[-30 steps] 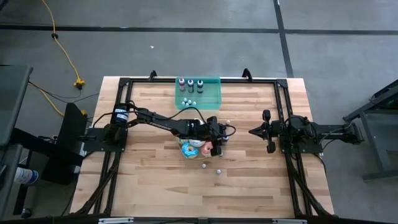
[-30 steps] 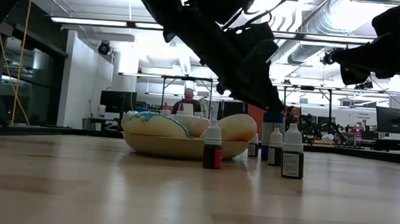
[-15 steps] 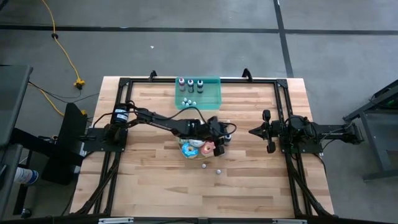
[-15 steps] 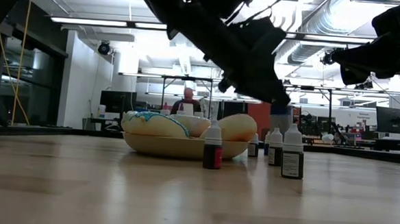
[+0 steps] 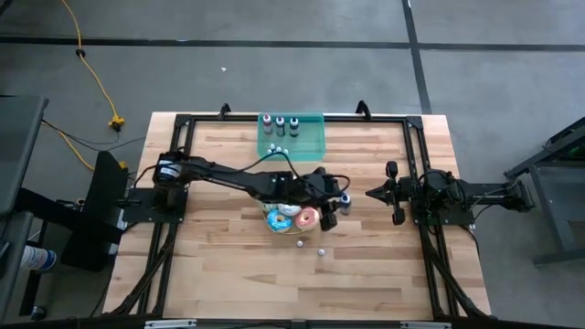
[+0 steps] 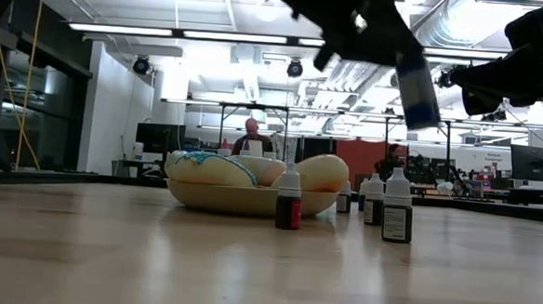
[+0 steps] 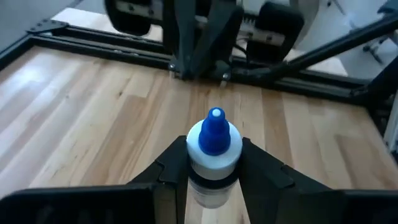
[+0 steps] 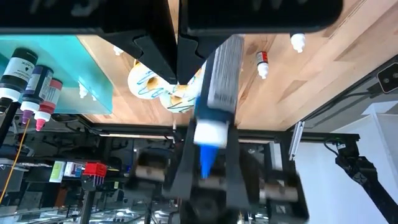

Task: Pick & Place food coloring
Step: Put the large blue food coloring bottle into the green container

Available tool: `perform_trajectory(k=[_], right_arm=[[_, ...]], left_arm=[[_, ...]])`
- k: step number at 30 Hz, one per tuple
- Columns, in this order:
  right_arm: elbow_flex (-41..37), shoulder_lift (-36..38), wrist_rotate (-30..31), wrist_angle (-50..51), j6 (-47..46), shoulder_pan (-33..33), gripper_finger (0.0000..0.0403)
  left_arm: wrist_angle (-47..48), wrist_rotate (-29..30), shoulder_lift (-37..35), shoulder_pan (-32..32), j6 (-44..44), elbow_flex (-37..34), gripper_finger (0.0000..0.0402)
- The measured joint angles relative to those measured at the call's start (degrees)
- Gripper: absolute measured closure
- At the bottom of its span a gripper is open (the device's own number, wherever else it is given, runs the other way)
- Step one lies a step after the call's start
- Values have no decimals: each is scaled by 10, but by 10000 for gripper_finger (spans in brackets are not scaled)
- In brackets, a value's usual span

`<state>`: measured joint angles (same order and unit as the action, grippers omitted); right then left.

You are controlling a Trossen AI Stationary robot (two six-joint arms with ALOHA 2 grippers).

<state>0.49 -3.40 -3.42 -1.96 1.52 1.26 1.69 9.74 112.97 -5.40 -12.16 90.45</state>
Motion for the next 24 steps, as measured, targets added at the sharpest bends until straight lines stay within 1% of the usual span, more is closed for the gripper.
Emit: perform_trajectory(k=[6, 8, 11, 16, 20, 24], right_arm=[[0, 0, 0, 0, 0, 0, 402], [0, 0, 0, 0, 0, 0, 402], [0, 0, 0, 0, 0, 0, 402], [0, 0, 0, 0, 0, 0, 402], [0, 0, 0, 0, 0, 0, 402], [0, 0, 0, 0, 0, 0, 402]], left_arm=[[93, 52, -60, -3, -57, 0, 304], [133, 75, -82, -3, -91, 0, 304], [169, 109, -107, -3, -147, 0, 304], [237, 198, -147, 0, -249, 0, 304], [292, 271, -180, 10, -307, 0, 305], [344, 327, -200, 31, -355, 0, 305]])
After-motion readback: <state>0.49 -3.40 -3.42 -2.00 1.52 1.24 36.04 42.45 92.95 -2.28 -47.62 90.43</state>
